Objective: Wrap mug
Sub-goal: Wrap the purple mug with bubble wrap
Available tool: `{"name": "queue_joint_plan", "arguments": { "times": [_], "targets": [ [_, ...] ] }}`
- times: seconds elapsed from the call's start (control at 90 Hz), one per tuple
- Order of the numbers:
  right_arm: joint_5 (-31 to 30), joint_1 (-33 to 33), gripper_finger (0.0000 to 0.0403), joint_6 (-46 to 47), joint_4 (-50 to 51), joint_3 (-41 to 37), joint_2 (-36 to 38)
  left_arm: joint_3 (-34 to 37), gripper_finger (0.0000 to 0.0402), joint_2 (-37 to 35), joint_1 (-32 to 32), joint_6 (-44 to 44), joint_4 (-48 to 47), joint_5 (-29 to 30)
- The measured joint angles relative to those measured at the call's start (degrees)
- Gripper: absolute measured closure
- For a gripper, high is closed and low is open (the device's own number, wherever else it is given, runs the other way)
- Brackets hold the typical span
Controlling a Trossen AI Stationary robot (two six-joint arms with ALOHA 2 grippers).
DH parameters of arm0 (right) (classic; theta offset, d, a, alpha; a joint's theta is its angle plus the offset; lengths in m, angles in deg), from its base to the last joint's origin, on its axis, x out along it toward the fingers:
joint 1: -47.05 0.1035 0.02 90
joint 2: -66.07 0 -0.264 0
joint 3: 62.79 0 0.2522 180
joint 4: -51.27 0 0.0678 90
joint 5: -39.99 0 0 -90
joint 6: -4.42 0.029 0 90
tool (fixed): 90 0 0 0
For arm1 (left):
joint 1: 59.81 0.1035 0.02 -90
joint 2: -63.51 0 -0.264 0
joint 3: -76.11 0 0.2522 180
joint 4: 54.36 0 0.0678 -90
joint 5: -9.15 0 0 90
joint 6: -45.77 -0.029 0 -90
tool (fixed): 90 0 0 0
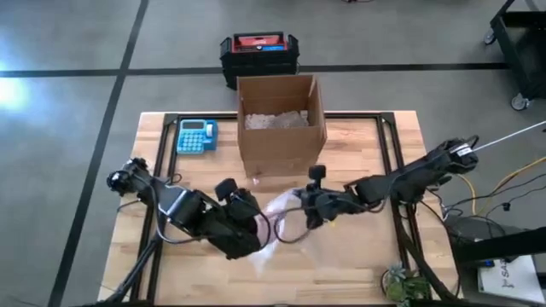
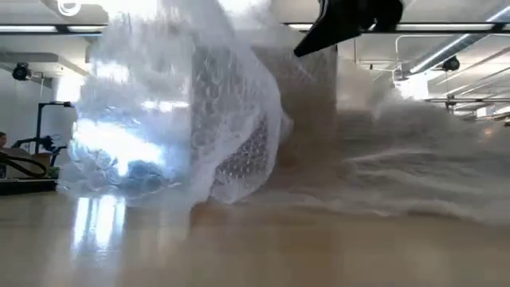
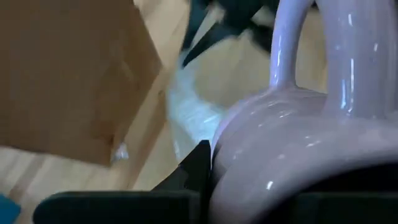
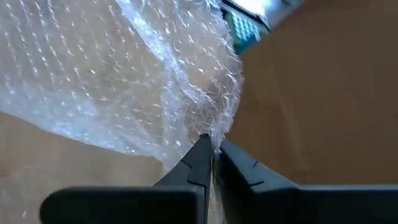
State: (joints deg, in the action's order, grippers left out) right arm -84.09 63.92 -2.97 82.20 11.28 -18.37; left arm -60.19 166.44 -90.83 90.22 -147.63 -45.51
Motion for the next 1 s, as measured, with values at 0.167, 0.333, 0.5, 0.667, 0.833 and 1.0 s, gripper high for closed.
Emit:
{"name": "queue_joint_plan", "arguments": {
  "times": [0.167, 0.333, 0.5, 0.667, 0.833, 1.0],
  "targets": [
    [1.95, -2.51, 0.0396, 1.43, 0.23, -0.69, -2.73, -3.08, 0.0372, 0.00, -0.02, -4.16, 0.80, 0.92],
    [2.91, -3.83, 0.0396, 1.49, 0.09, 0.00, -3.80, -1.55, 0.0372, 0.23, 0.29, -7.52, 7.14, -0.34],
    [2.77, -4.19, 0.0396, 0.55, 0.28, 2.20, -2.77, 3.24, 0.0372, 1.79, 0.67, -6.95, 9.26, -4.92],
    [2.77, -4.19, 0.0396, -0.75, 1.82, 5.68, -2.30, 10.13, 0.0372, 2.56, 0.70, -3.99, 10.58, -6.36],
    [2.77, -4.19, 0.0396, -0.11, 2.67, 8.47, -2.27, 18.02, 0.0371, 2.58, 0.96, -0.70, 10.69, -6.07],
    [3.08, -4.19, 0.0392, 4.97, 3.51, 10.60, -2.23, 25.87, 0.0368, 2.55, 3.02, 3.37, 9.86, -2.81]
  ]
}}
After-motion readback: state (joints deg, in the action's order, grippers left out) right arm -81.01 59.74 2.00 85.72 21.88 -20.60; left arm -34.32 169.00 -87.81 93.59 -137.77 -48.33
